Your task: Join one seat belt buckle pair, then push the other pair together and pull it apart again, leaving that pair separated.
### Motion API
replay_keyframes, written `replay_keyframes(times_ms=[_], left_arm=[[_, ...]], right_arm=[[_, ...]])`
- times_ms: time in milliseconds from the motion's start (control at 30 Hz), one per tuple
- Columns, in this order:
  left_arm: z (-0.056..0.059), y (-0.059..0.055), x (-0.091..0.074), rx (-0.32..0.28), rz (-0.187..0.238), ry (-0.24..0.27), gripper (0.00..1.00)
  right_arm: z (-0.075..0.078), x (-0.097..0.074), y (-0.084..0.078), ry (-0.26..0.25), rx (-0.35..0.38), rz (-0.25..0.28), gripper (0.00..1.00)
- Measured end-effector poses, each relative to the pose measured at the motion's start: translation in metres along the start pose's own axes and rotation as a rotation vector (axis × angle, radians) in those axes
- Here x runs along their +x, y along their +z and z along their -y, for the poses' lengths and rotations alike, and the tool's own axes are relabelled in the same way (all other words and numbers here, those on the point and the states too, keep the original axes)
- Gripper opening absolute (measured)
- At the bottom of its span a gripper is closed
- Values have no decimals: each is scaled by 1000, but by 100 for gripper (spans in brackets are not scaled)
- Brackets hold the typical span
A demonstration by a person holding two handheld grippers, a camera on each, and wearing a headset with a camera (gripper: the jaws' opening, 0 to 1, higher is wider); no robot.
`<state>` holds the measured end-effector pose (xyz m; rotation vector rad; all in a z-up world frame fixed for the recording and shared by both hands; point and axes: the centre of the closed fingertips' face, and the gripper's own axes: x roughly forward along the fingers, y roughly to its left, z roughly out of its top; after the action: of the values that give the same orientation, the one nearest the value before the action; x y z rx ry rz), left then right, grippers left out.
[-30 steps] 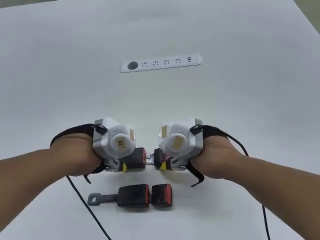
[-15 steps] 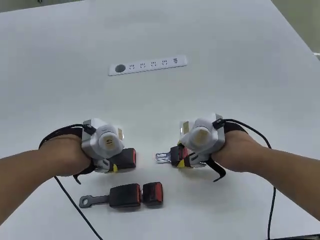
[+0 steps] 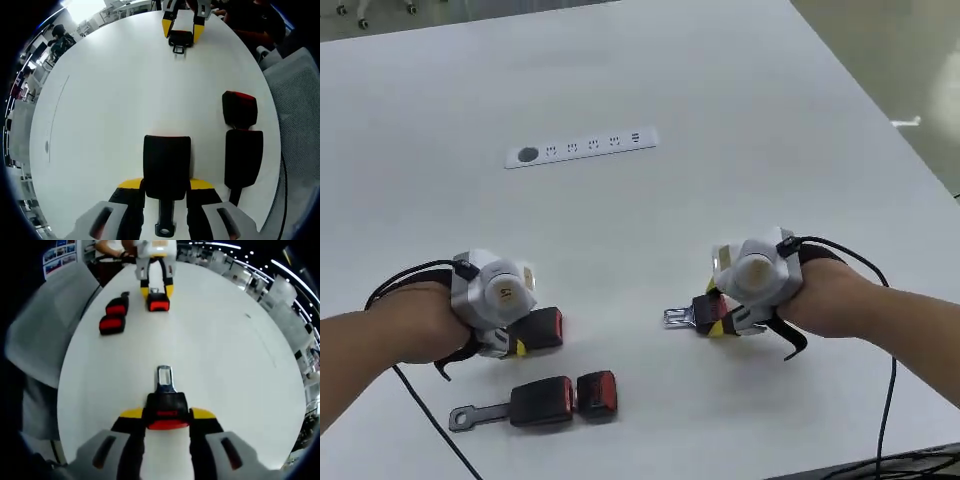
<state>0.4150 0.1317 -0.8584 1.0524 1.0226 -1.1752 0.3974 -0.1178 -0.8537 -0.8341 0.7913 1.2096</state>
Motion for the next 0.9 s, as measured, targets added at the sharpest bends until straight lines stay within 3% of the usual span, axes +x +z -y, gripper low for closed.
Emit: replay_keyframes(times_ms=[133, 300, 433, 533, 700, 800, 900], left_arm=[[0, 0, 0, 0, -4, 12, 33], [-3, -4, -4, -11, 11, 74, 39], [-8, -6, -23, -129, 87, 125, 42], [-7, -10, -39, -160, 132, 161, 45], [10, -22, -68, -260, 234, 209, 47], [29, -31, -91, -361, 328, 238, 52], [49, -44, -103, -388, 345, 255, 57]], right_arm=[[0, -2, 3, -25, 19, 10, 33], [1, -11, 1, -69, 64, 39, 40], [-1, -23, -3, -107, 122, 60, 43], [-4, -35, 1, -145, 198, 120, 45], [-20, -59, 9, -193, 249, 189, 54], [-29, -70, 14, -211, 322, 241, 56], [-37, -76, 16, -221, 357, 265, 59]])
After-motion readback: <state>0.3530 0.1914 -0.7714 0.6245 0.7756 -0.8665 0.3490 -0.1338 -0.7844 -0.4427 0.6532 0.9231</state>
